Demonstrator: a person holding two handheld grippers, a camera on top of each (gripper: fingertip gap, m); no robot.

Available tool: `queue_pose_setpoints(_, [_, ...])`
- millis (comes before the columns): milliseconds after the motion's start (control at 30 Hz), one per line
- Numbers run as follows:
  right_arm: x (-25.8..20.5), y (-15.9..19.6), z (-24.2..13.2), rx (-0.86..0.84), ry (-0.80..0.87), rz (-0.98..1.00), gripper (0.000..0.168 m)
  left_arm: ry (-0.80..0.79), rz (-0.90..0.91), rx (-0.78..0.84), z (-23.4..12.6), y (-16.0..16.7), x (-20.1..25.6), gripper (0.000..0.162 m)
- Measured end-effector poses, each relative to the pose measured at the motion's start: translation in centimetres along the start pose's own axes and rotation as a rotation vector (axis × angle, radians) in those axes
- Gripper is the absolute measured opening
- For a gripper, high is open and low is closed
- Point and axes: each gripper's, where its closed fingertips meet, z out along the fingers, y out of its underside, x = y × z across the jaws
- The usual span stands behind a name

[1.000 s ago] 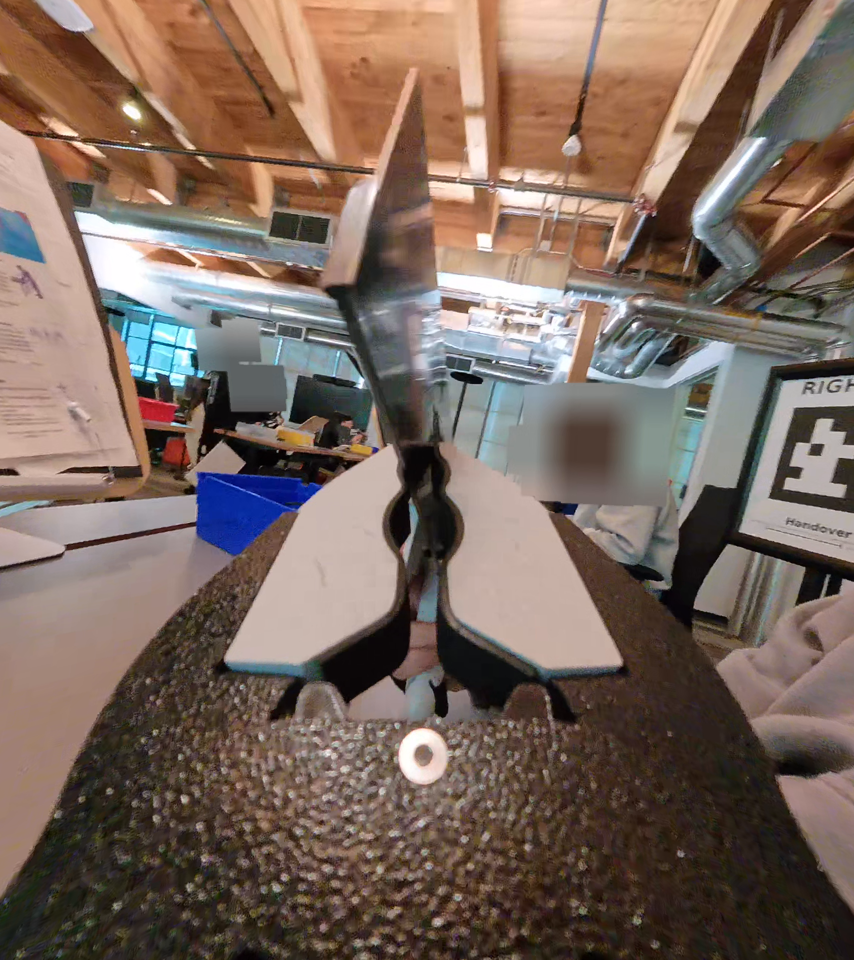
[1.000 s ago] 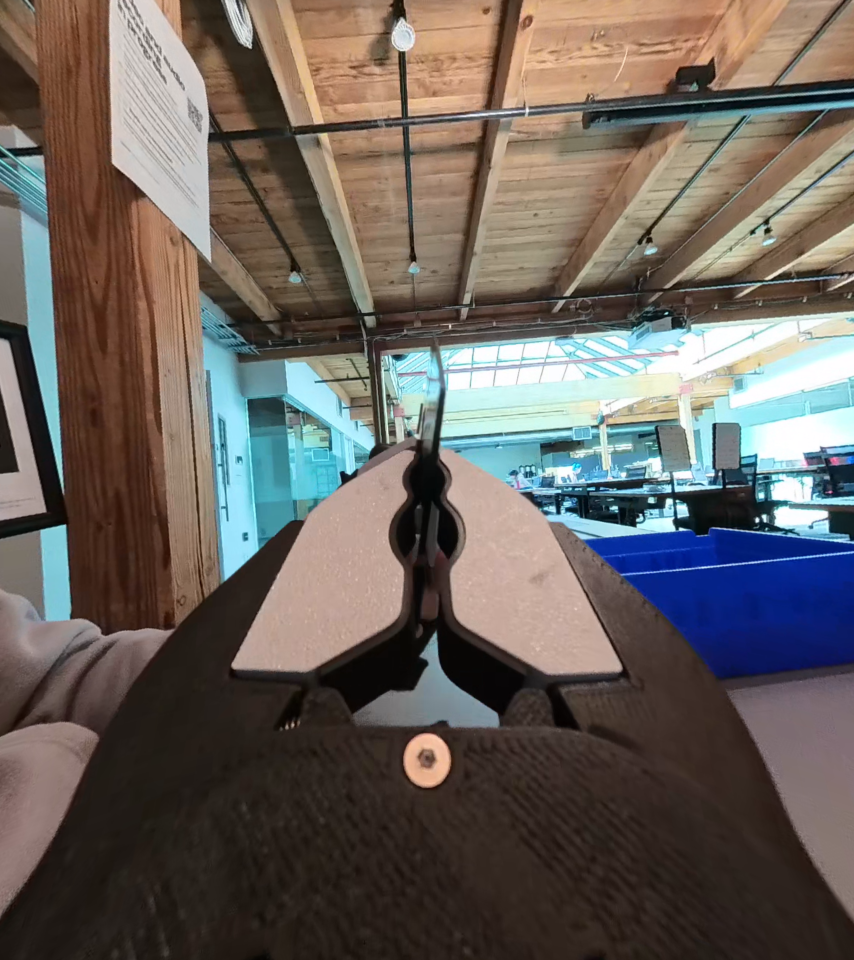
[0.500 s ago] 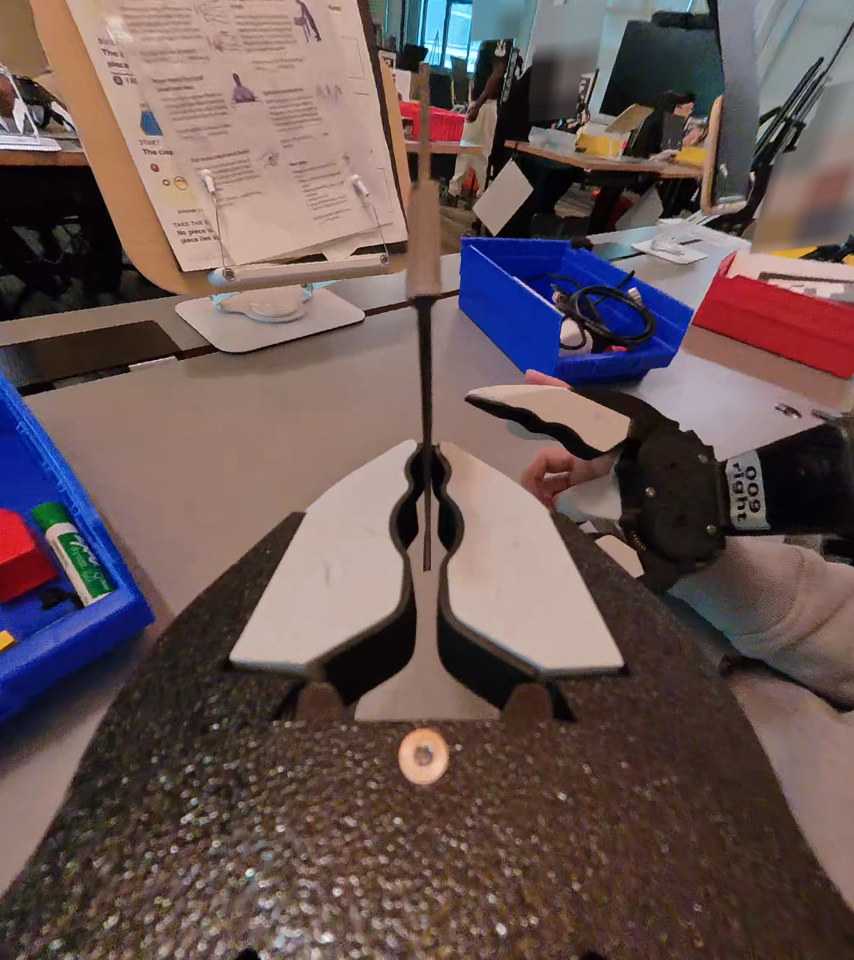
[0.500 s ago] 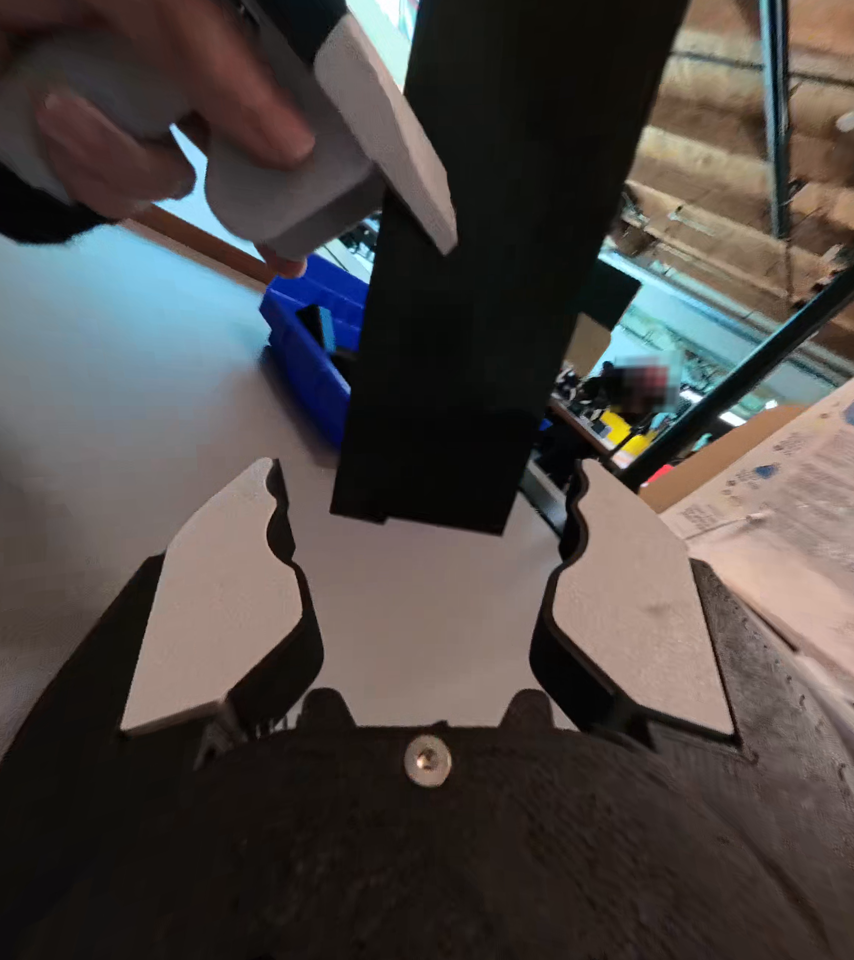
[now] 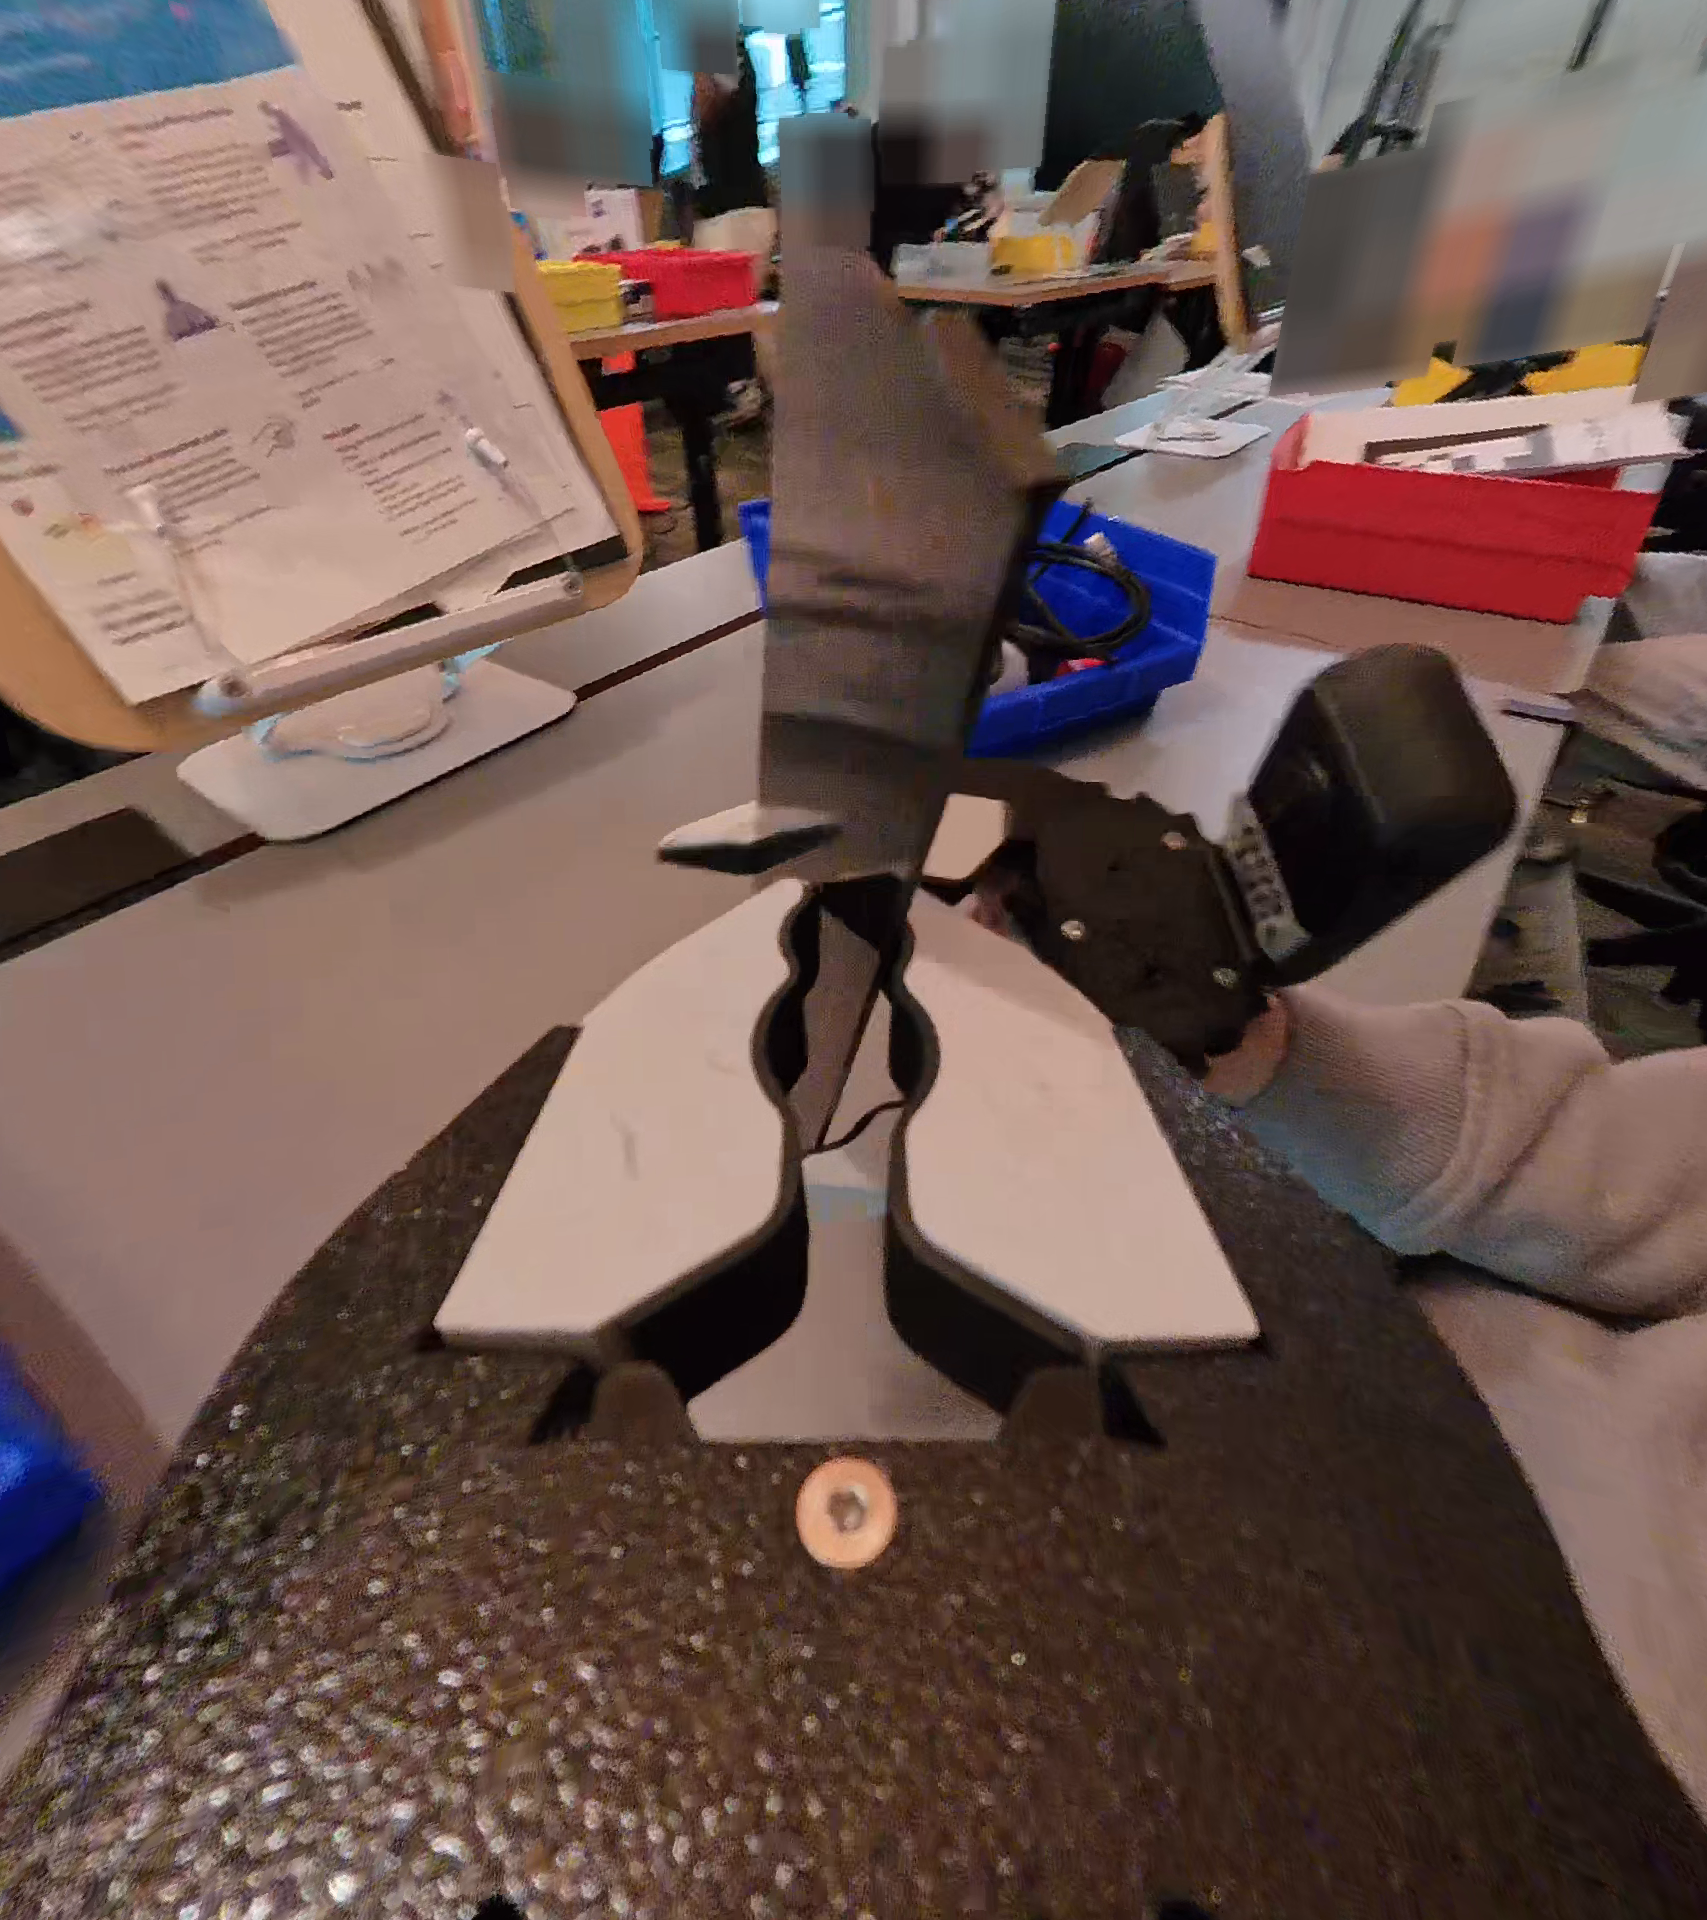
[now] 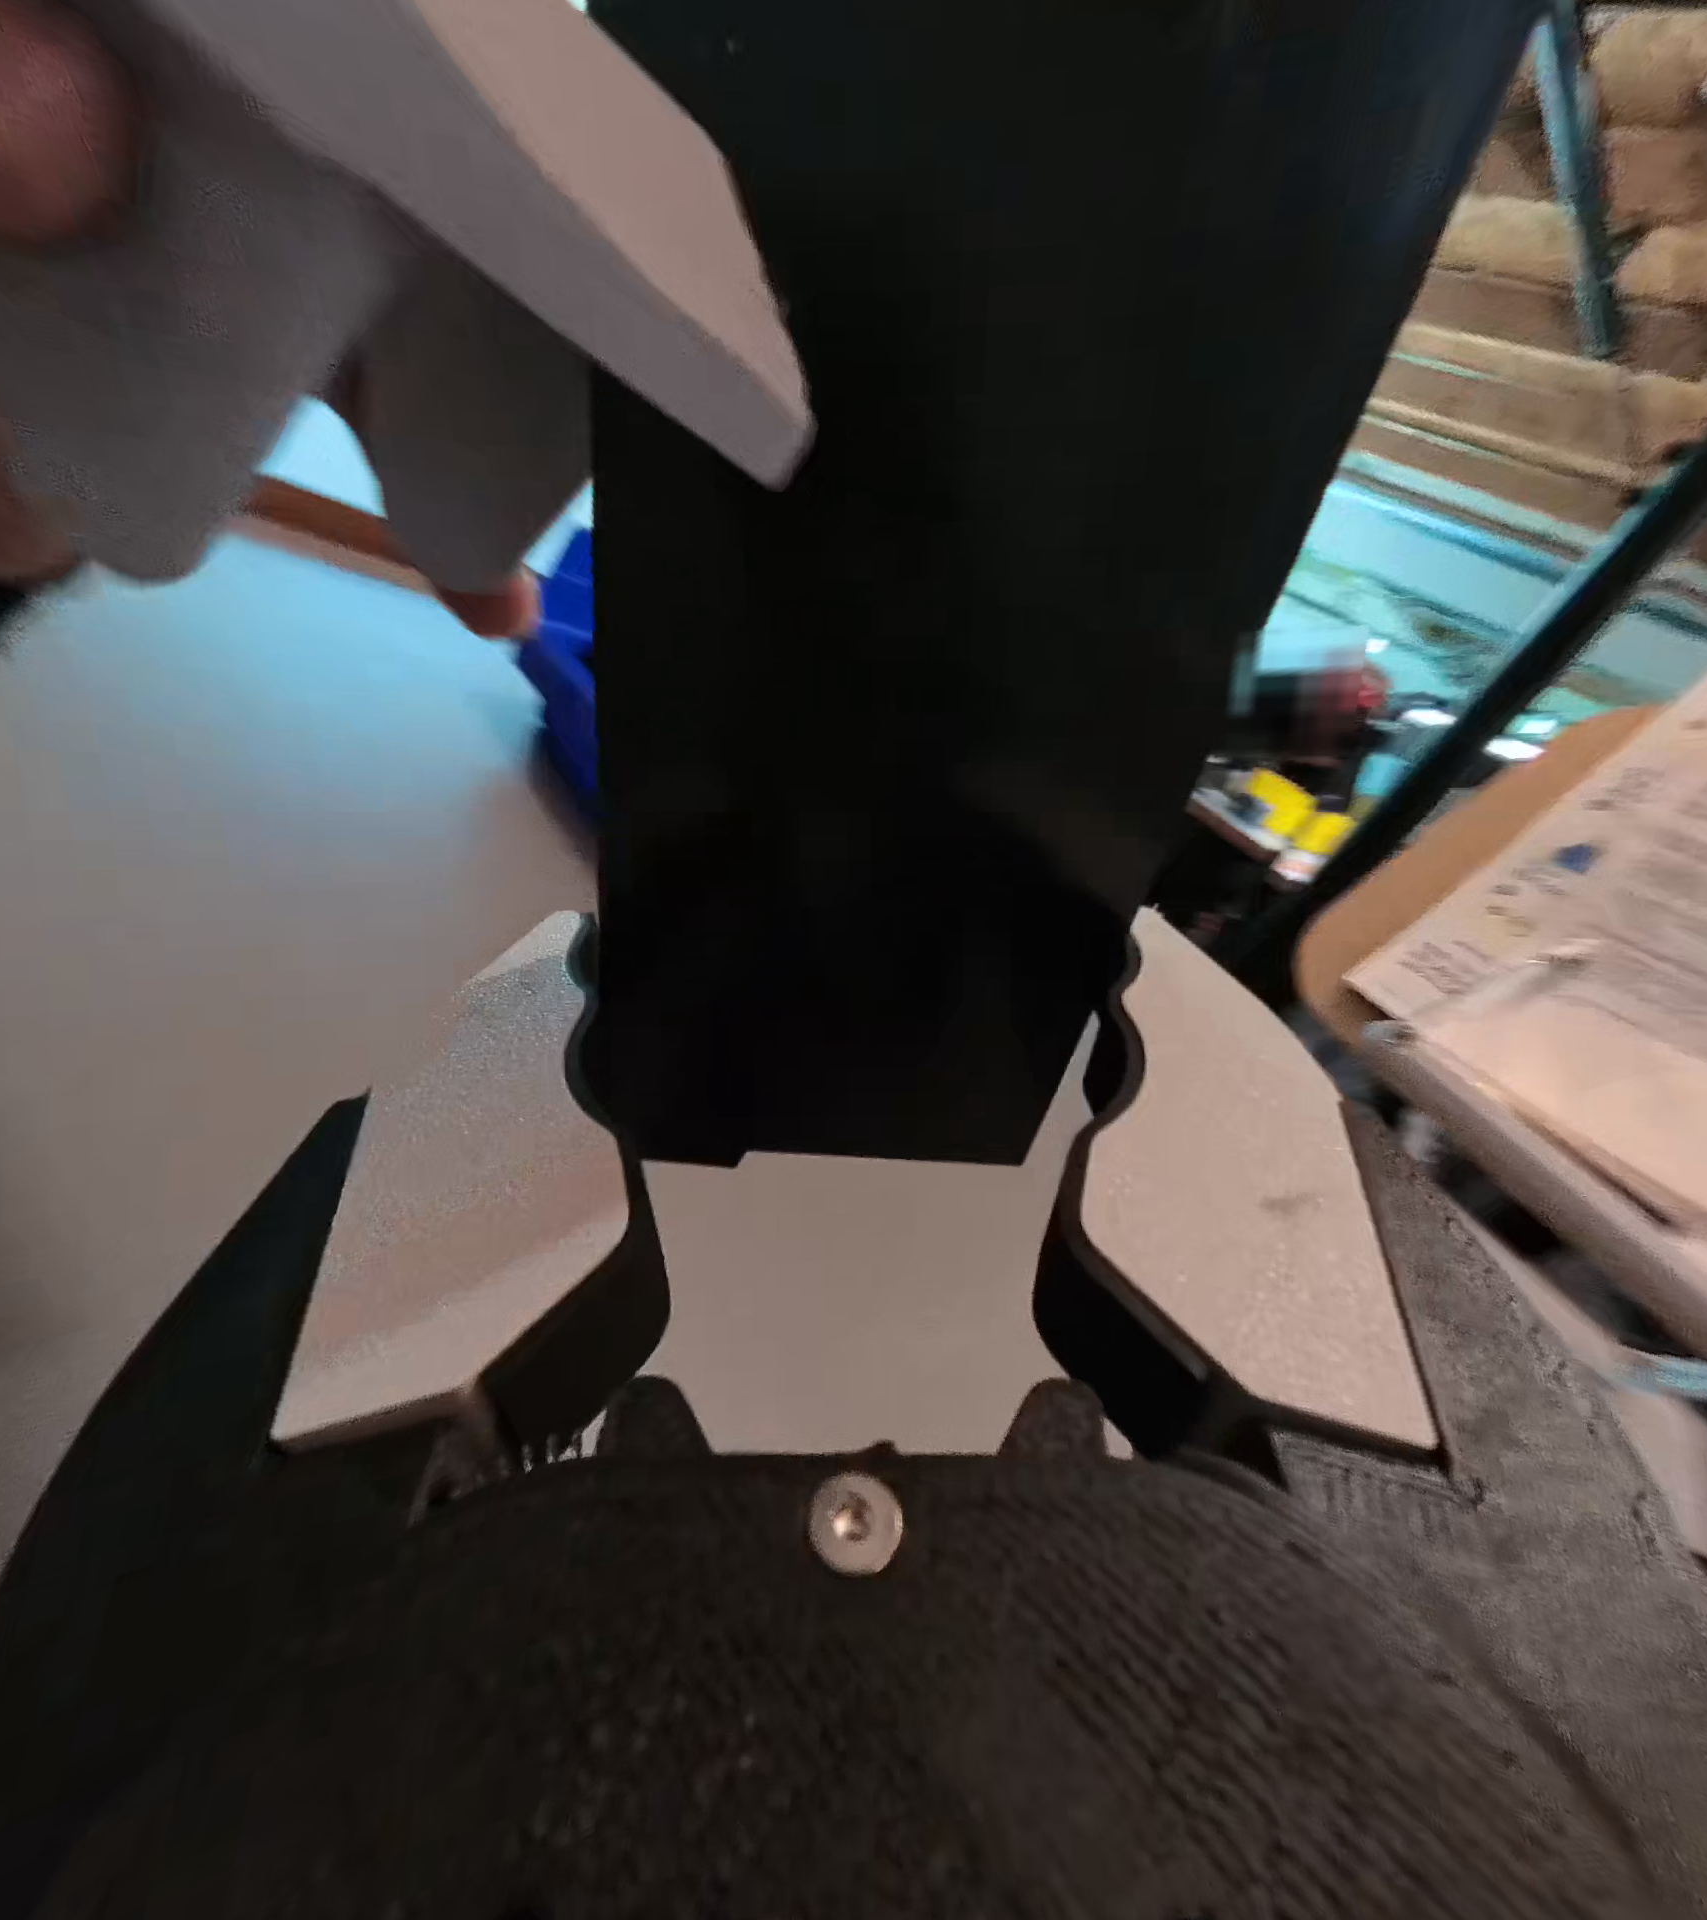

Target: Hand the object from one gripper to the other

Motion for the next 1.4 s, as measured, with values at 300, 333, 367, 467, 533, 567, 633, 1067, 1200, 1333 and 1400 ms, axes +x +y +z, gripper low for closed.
queue_pose_setpoints(300, [-5.4,-3.3,-1.7,0.177,-0.446,0.257,0.090,0.199,0.146,0.132,-2.1,-1.6,1.9,0.098])
queue_pose_setpoints(333, [-5.9,-3.2,-1.8,0.169,-0.474,0.243,0.090,0.195,0.164,0.119,-2.2,-1.4,1.9,0.100])
queue_pose_setpoints(367, [-6.5,-3.1,-1.8,0.157,-0.495,0.224,0.090,0.203,0.179,0.102,-2.2,-1.2,2.1,0.103])
queue_pose_setpoints(467, [-8.1,-2.6,-2.1,0.131,-0.573,0.184,0.090,0.285,0.204,0.056,-2.3,-0.4,3.5,0.107])
queue_pose_setpoints(533, [-9.1,-2.7,-2.6,0.134,-0.632,0.158,0.090,0.329,0.228,0.044,-2.3,0.1,4.1,0.108])
queue_pose_setpoints(567, [-9.5,-2.7,-2.8,0.134,-0.658,0.156,0.090,0.336,0.235,0.049,-2.3,0.2,4.1,0.108])
queue_pose_setpoints(633, [-9.9,-2.6,-2.9,0.125,-0.681,0.163,0.090,0.373,0.245,0.081,-2.6,0.3,4.3,0.092])
queue_pose_setpoints(1067, [-5.2,-1.9,-1.0,0.129,-0.348,0.139,0.093,-0.061,-0.040,0.077,-1.4,-0.5,-3.5,0.089])
queue_pose_setpoints(1200, [-4.7,-2.0,-0.8,0.143,-0.267,0.037,0.074,-0.239,-0.172,0.114,-1.4,-0.2,-5.8,0.089])
queue_pose_setpoints(1333, [-3.8,-1.4,-0.4,0.104,-0.160,-0.092,0.014,-0.266,-0.199,0.108,-0.6,0.1,-5.5,0.088])
queue_pose_setpoints(1400, [-2.5,-1.3,-0.5,0.090,-0.110,-0.063,0.006,-0.254,-0.166,0.107,-0.6,-0.1,-5.2,0.089])
